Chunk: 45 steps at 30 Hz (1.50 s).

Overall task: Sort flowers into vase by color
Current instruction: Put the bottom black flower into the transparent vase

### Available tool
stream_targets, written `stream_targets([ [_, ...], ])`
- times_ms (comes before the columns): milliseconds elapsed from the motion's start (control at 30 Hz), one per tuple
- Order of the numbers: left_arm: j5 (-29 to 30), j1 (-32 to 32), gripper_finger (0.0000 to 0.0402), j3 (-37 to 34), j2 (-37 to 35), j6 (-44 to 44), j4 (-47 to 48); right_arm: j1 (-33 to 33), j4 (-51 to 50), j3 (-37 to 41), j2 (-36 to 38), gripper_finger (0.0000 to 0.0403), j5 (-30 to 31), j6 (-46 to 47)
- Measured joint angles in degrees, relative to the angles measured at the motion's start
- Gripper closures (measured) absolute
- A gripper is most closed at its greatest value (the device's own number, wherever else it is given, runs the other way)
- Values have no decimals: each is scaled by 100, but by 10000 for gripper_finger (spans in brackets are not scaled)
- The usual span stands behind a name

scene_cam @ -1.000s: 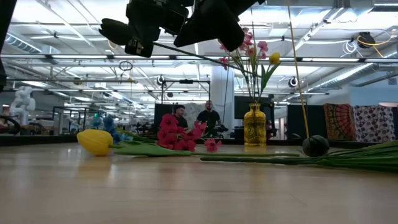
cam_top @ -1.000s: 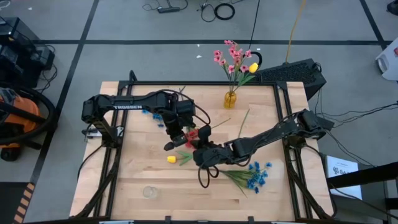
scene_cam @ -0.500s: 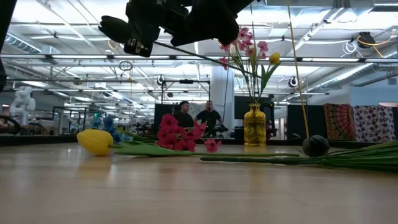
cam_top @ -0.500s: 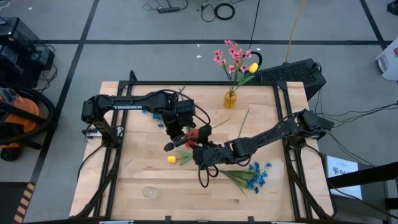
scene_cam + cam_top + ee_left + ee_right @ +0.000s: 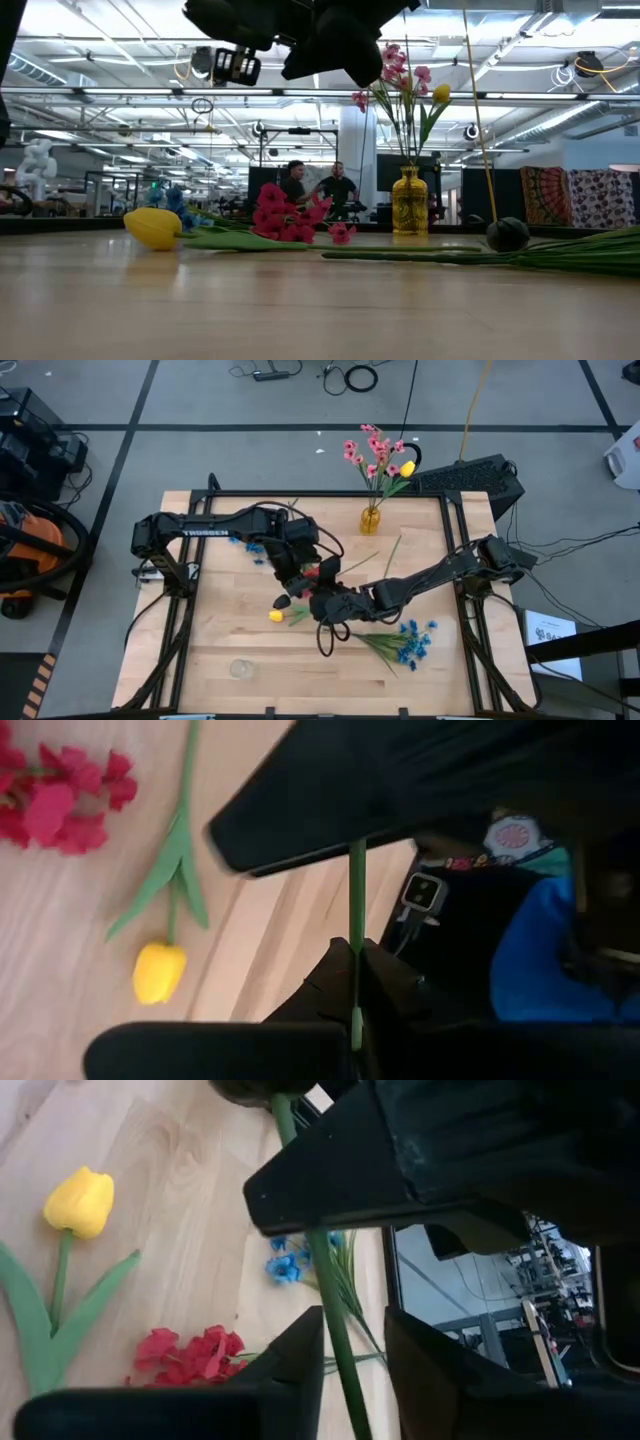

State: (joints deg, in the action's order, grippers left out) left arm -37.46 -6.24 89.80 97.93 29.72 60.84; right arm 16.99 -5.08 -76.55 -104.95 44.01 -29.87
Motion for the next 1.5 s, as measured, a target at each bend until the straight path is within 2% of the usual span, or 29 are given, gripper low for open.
stream_targets([
  [300, 42, 0, 388, 0, 0, 2, -42, -7, -157, 0, 2, 396, -62, 51],
  [433, 317, 52, 388, 0, 0, 409, -54, -7, -264, 2, 2, 401, -65, 152],
  [600, 564, 52, 384, 0, 0, 408, -62, -9, -455, 4, 2, 402, -85, 442],
  [833, 635, 52, 321, 0, 0, 396, -33, -2, -668, 4, 2, 402, -377, 708],
  [967, 647, -46, 296, 0, -1, -165, -29, -2, -954, 4, 3, 403, -389, 1170],
  [1200, 738, -419, 292, 15, -385, -701, -9, 52, -1857, 4, 4, 403, -387, 2450],
  [1267, 997, -506, 292, 15, -627, -862, 6, 85, -2093, 4, 4, 403, -387, 3028],
  [1433, 2173, -534, 292, 12, -1489, -1274, 183, 180, -2486, 4, 4, 403, -389, 4550],
  [1500, 2437, -513, 292, -76, -1882, -1391, 174, 222, -2527, 4, 4, 403, -388, 5071],
])
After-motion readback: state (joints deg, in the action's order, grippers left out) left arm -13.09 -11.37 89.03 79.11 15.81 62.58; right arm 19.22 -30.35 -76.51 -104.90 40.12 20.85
